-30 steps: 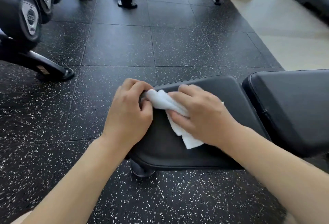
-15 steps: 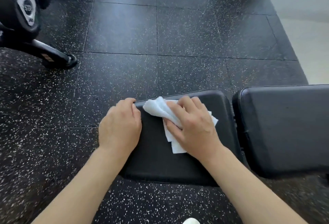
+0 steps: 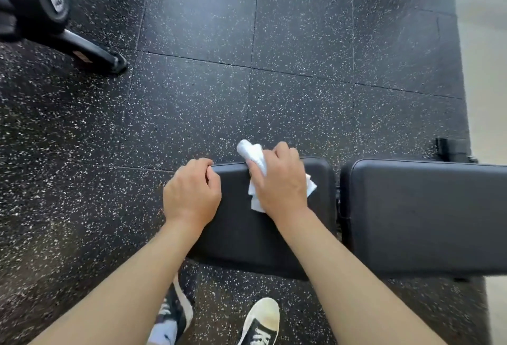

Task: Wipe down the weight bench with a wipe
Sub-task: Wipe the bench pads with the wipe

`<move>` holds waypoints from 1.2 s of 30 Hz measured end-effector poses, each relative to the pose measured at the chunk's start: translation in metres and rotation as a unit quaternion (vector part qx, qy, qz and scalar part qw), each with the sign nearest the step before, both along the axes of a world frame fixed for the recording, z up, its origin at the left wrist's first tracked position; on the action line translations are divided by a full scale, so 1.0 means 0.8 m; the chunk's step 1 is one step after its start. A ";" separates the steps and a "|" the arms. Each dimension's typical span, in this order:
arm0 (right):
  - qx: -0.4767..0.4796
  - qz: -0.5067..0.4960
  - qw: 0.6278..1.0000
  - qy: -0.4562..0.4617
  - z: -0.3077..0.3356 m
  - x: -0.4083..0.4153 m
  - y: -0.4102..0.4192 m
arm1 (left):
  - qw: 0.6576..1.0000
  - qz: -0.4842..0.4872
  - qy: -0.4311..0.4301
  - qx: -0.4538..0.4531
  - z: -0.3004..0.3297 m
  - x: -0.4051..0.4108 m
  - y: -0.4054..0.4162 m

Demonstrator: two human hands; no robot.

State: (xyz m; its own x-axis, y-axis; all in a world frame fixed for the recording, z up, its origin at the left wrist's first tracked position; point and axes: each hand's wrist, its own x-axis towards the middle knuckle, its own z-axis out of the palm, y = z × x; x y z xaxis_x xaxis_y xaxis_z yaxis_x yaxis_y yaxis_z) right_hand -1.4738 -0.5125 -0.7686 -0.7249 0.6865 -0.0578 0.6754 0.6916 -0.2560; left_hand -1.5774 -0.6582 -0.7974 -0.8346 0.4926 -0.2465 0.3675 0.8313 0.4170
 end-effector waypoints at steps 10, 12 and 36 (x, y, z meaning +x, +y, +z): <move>-0.063 -0.072 0.982 -0.165 -0.002 0.014 0.124 | 0.999 -0.024 -0.038 0.023 0.000 -0.011 -0.003; -0.074 -0.097 0.975 -0.184 -0.001 0.007 0.123 | 0.999 -0.023 -0.039 0.025 -0.002 -0.014 -0.001; -0.138 0.065 0.971 -0.185 -0.031 0.001 0.151 | 0.999 -0.015 0.033 -0.022 -0.010 -0.006 0.003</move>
State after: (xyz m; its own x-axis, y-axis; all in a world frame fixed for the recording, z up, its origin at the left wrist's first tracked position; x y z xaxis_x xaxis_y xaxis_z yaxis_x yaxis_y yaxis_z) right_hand -1.4732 -0.3916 -0.7937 -0.6983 0.5124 -0.4998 0.6686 0.7163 -0.1999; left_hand -1.5818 -0.6558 -0.8050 -0.8352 0.5070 -0.2132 0.4179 0.8370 0.3533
